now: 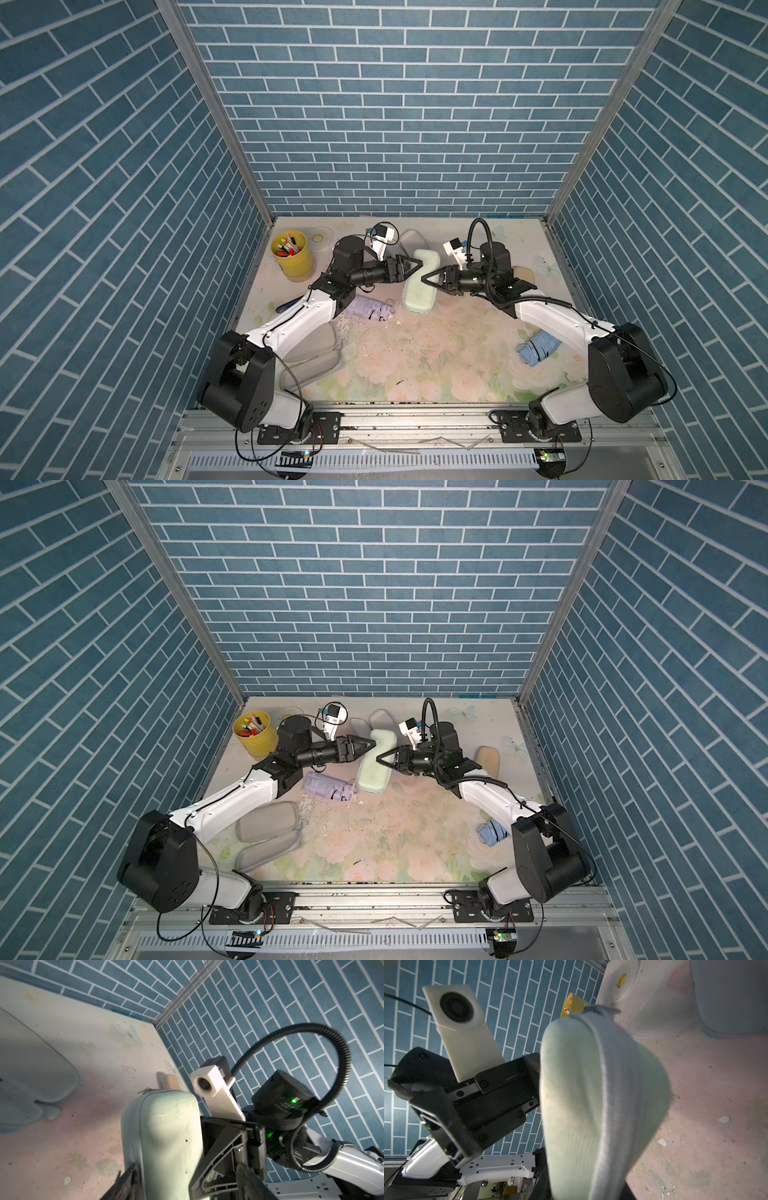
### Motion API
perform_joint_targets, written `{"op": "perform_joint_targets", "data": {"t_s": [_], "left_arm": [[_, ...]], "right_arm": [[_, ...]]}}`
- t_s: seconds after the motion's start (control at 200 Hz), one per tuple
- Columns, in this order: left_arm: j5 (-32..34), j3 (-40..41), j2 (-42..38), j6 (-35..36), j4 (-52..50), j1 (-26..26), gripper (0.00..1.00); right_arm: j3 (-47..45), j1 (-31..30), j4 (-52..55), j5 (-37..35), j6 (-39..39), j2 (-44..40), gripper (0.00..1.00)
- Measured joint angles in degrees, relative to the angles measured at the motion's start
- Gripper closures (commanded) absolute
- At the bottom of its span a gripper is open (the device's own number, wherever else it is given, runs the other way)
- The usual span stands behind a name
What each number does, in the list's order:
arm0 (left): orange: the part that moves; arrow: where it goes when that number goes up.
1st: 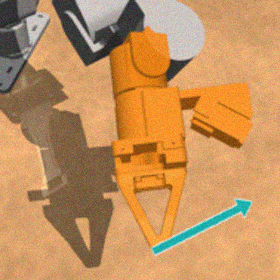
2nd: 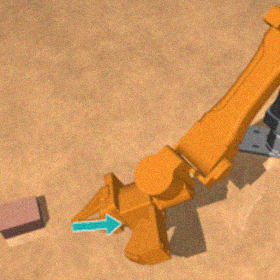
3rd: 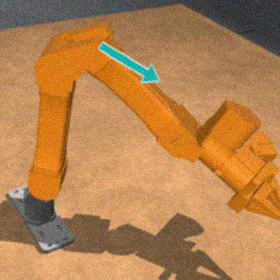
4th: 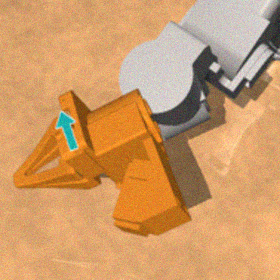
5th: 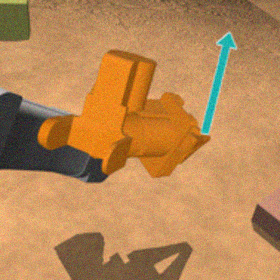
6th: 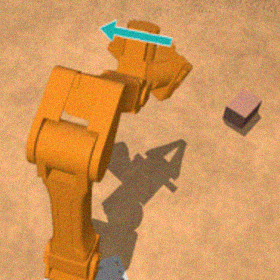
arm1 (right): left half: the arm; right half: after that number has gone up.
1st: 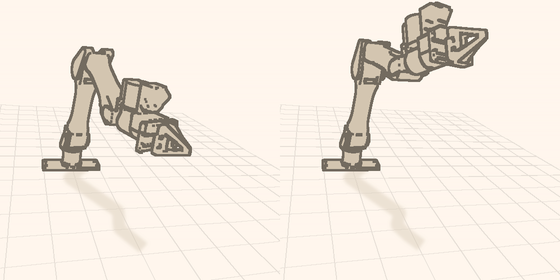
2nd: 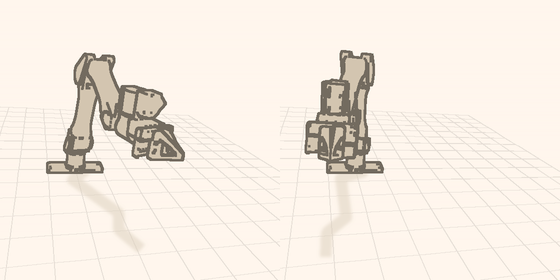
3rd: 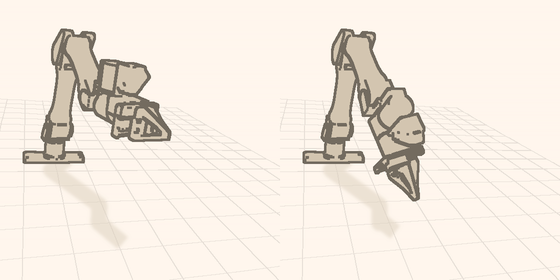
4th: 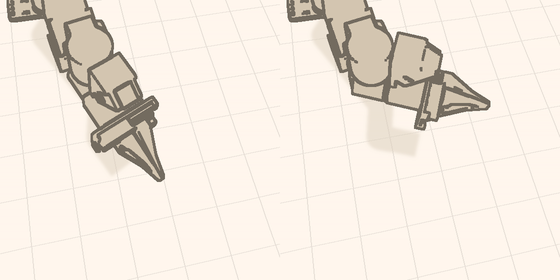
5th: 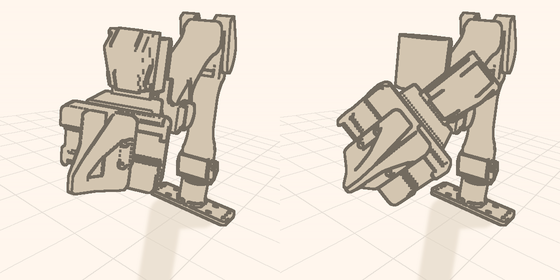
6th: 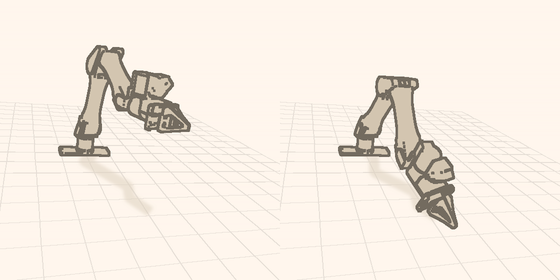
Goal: Put umbrellas into zippered umbrella sleeves
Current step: Adjust the umbrella sleeve.
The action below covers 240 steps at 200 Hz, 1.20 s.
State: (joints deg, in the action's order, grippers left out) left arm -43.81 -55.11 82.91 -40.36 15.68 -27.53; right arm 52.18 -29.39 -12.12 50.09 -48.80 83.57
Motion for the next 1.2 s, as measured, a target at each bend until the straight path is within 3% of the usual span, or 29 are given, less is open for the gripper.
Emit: {"op": "perform_joint_targets", "data": {"t_s": [0.26, 0.465, 0.535, 0.725, 0.79, 0.875, 0.95, 1.065, 1.2], "left_arm": [[1.01, -0.92, -0.22, 5.42, -8.24, 1.14, 0.26], [0.31, -0.9, 1.75, 4.42, -9.11, 0.26, 0.27], [-0.46, -0.87, 2.21, 2.75, -6.32, -0.07, 0.31], [-1.88, -0.52, 2.34, -1.97, 0.7, 0.31, 0.54], [-2.36, -0.33, 2.38, -3.1, 2.49, 0.52, 0.61], [-2.99, -0.24, 2.49, -3.91, 4.31, 0.7, 0.68], [-3.91, -0.24, 2.54, -3.74, 4.94, 1.05, 0.74], [-5.81, -0.76, 2.47, -0.61, 2.1, 1.49, 0.76], [-5.31, -4.72, 1.49, 11.17, -11.52, 2.01, 0.84]], "right_arm": [[0.0, -0.5, 1.66, 0.15, 0.9, 0.0, 0.81], [0.02, -1.7, 0.63, 0.72, 1.31, -0.24, 0.83], [0.02, -2.36, 0.35, 0.87, 1.33, -0.24, 0.83], [0.02, -3.23, -2.51, 1.16, 2.32, -0.24, 0.83], [0.02, -3.08, -3.32, 1.14, 2.32, -0.24, 0.77], [0.02, -2.89, -4.17, 1.18, 2.34, -0.24, 0.56], [-0.2, -2.62, -4.55, 1.53, 2.51, -0.31, 0.45], [-2.25, -1.25, -4.02, 3.19, 4.48, -2.08, 0.41], [-5.27, 3.52, 2.1, 3.39, 9.22, -8.61, 0.41]]}}
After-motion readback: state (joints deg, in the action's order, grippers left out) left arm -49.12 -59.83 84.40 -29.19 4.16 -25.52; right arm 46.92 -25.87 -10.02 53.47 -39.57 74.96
